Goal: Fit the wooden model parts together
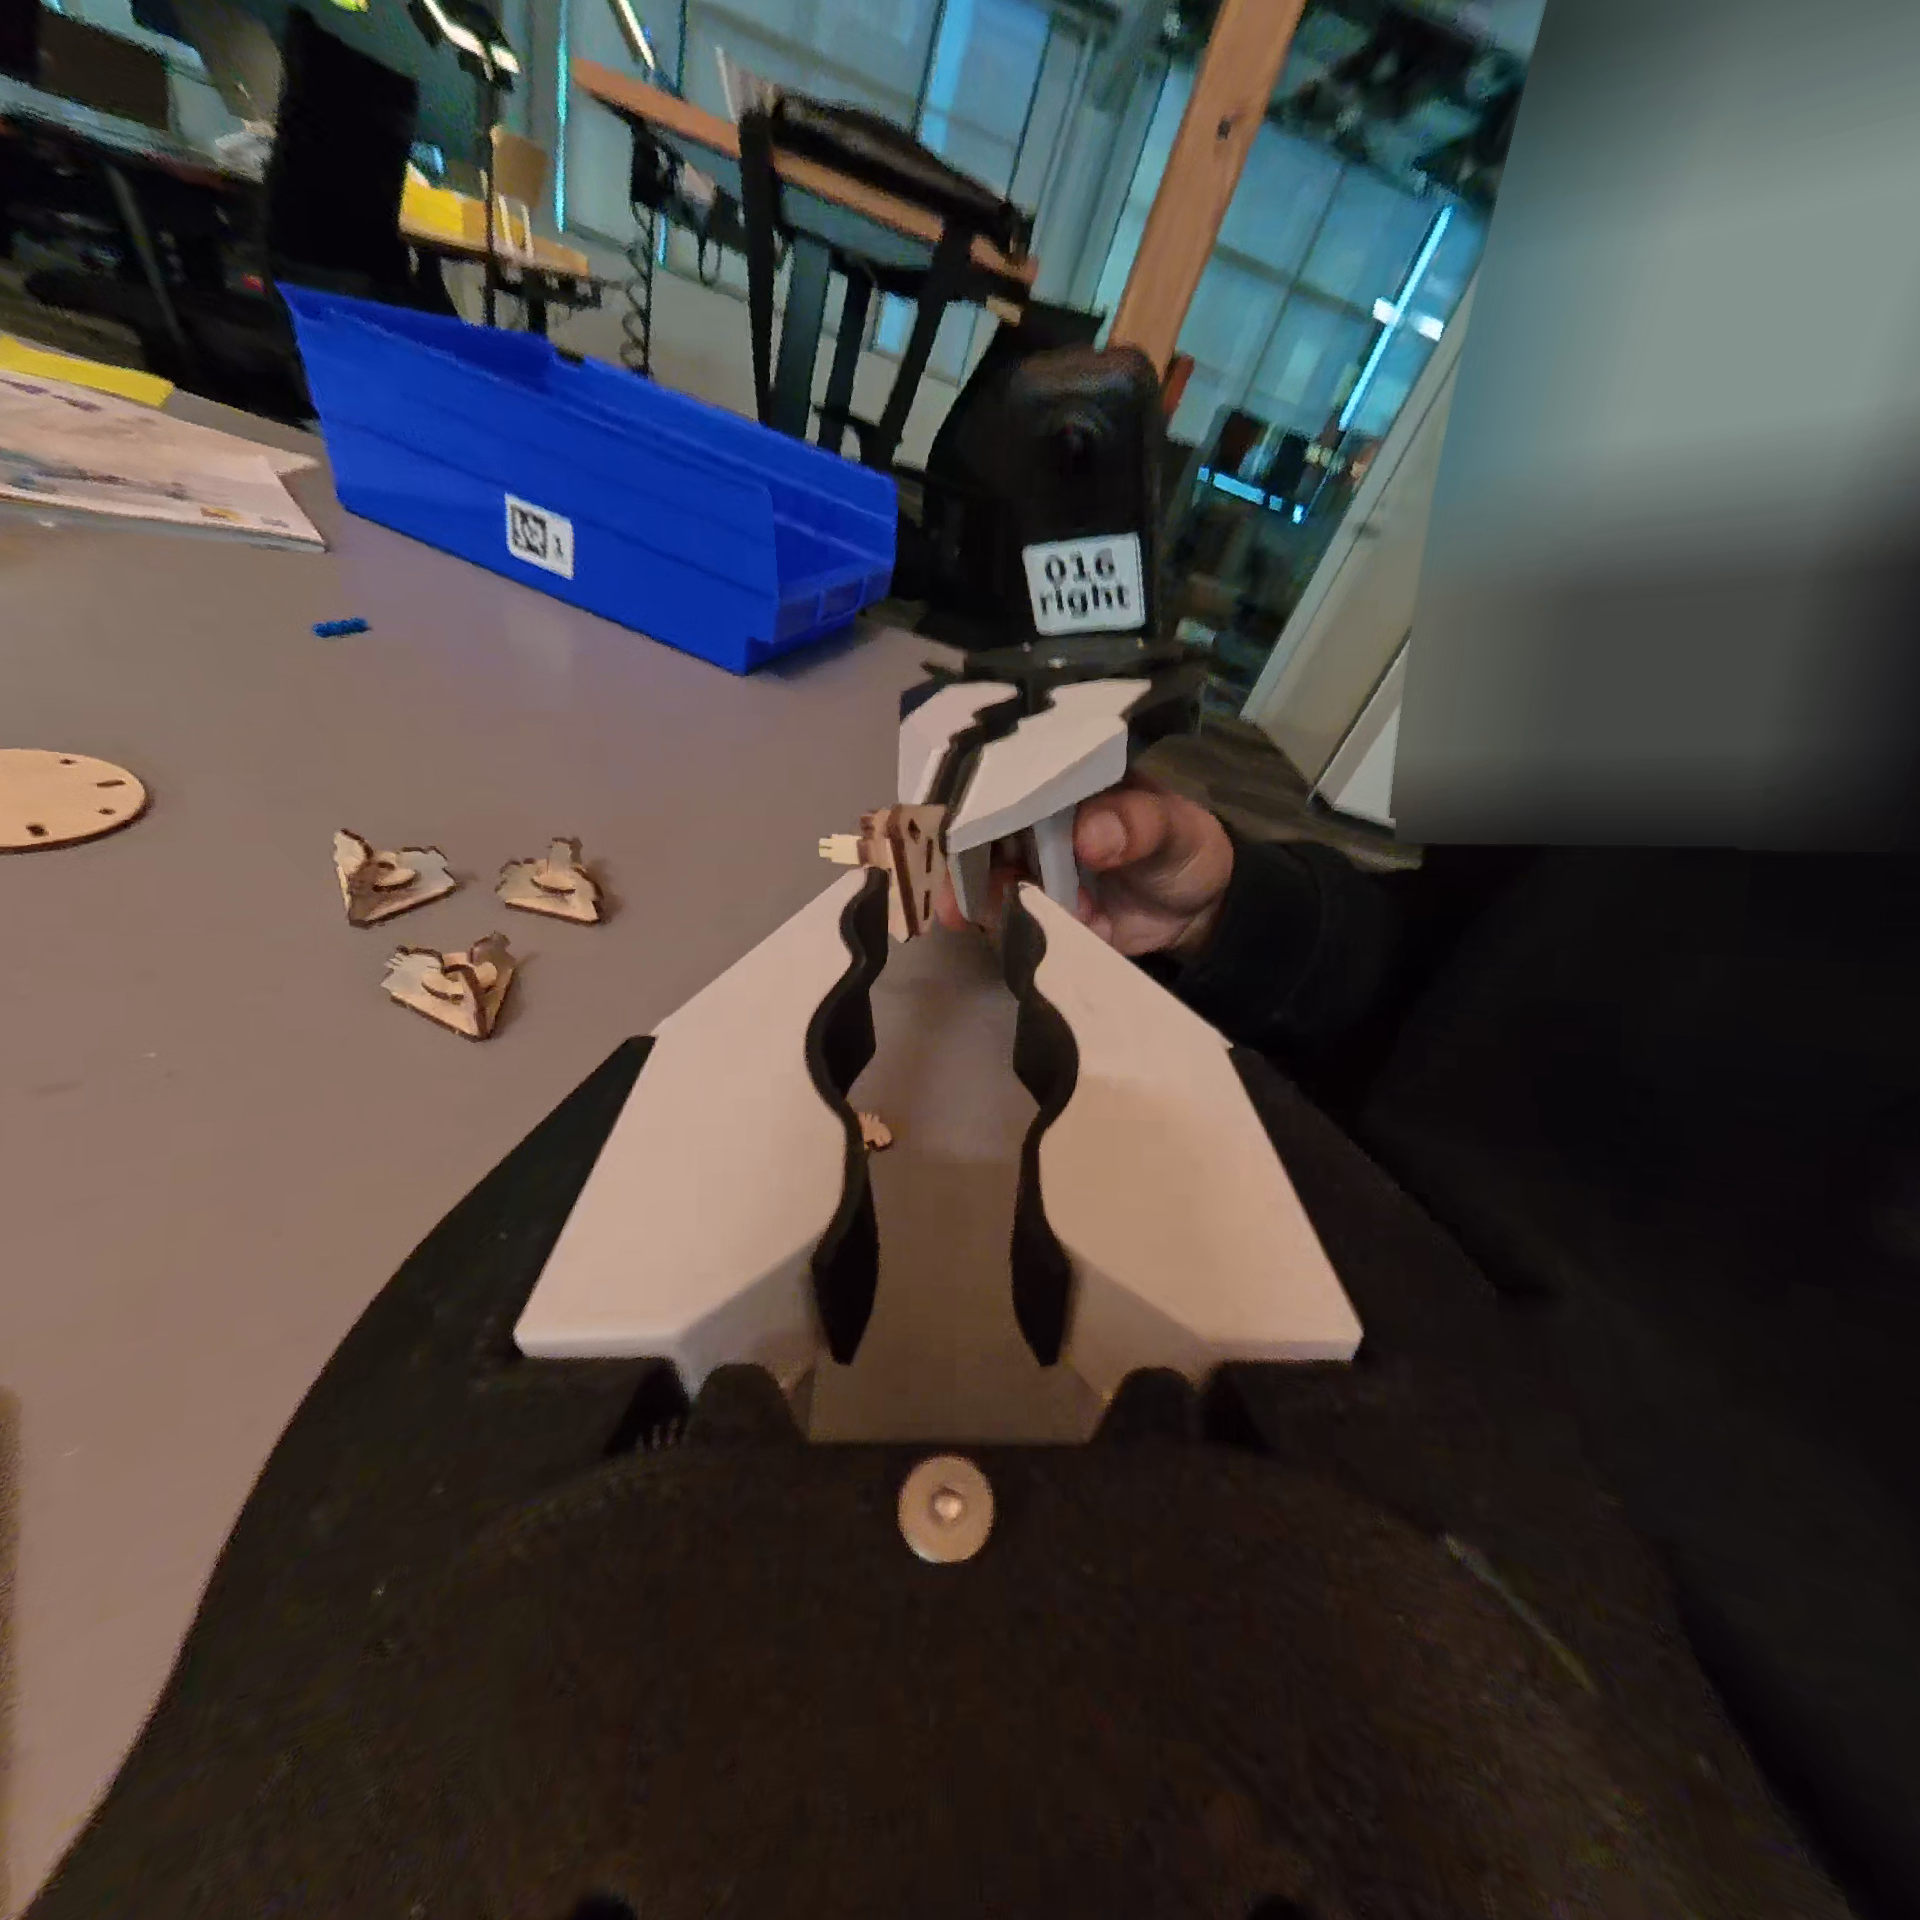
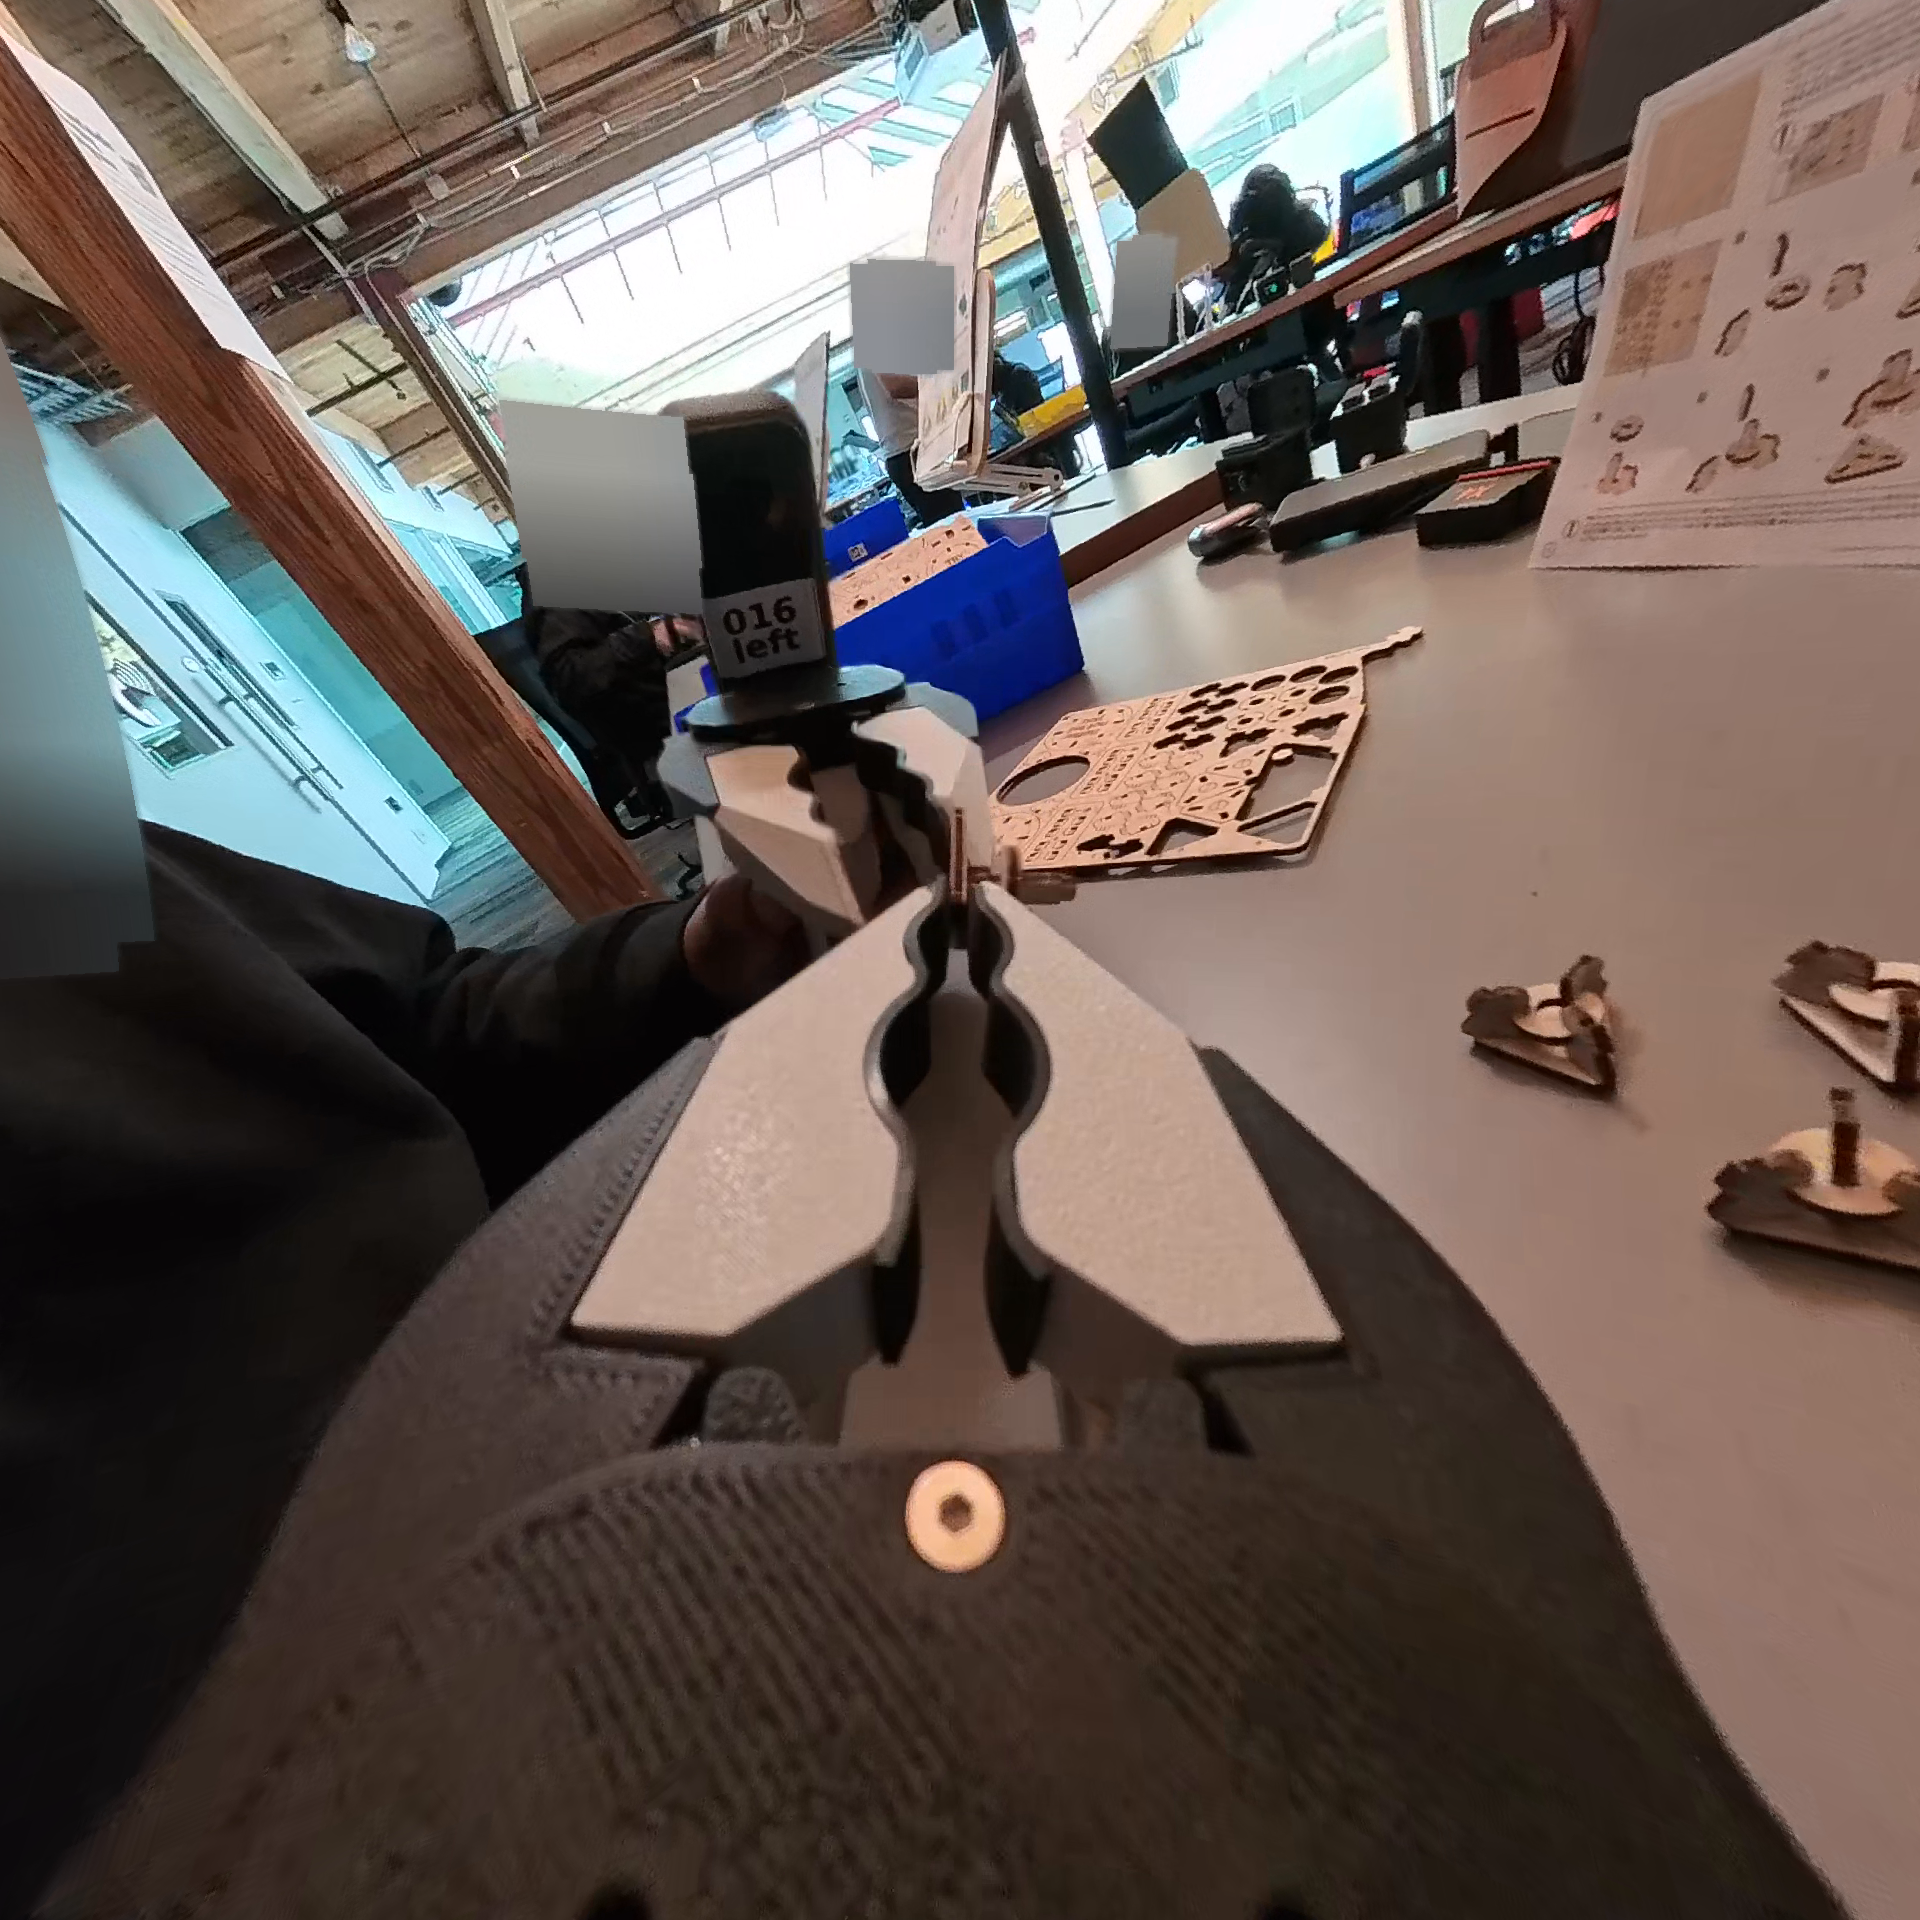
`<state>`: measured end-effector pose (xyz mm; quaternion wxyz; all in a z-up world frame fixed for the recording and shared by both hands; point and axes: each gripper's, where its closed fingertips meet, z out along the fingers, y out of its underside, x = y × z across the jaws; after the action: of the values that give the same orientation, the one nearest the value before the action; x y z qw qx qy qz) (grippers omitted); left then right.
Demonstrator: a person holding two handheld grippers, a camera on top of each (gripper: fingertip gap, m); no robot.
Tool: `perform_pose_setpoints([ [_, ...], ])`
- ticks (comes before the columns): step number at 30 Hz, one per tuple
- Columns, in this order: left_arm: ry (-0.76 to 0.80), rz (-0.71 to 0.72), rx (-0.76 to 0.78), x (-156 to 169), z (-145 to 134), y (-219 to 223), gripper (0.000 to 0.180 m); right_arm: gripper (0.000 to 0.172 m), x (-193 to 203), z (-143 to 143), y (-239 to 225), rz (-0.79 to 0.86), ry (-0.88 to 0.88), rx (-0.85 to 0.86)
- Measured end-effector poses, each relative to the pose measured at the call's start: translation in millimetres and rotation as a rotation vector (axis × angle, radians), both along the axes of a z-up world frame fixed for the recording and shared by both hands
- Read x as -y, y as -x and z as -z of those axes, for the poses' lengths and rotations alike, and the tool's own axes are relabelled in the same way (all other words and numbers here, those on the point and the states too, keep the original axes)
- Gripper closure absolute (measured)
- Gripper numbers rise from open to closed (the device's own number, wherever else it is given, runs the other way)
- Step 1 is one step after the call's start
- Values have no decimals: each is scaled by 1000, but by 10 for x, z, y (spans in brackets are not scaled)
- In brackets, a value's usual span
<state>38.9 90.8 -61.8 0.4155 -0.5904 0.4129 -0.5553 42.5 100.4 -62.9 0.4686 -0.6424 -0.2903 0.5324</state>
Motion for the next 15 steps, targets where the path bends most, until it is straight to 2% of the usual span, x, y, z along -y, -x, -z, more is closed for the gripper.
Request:
perform_pose_setpoints([
  [3, 27, -28, 56, -70, -70, 71, 159, 171, -27, -23, -24, 45, -60, 18],
  [8, 25, -46, -30, -81, 70, -7, 156, 171, 0, 44, 90, 102, -219, 167],
  [12, 96, -34, 36, -118, 3, 51, 162, 171, 26, 59, 144, 204, -501, 318],
  [15, 92, -61, 23, -151, 24, 69, 167, 171, 9, 80, 128, 287, -675, 415],
])
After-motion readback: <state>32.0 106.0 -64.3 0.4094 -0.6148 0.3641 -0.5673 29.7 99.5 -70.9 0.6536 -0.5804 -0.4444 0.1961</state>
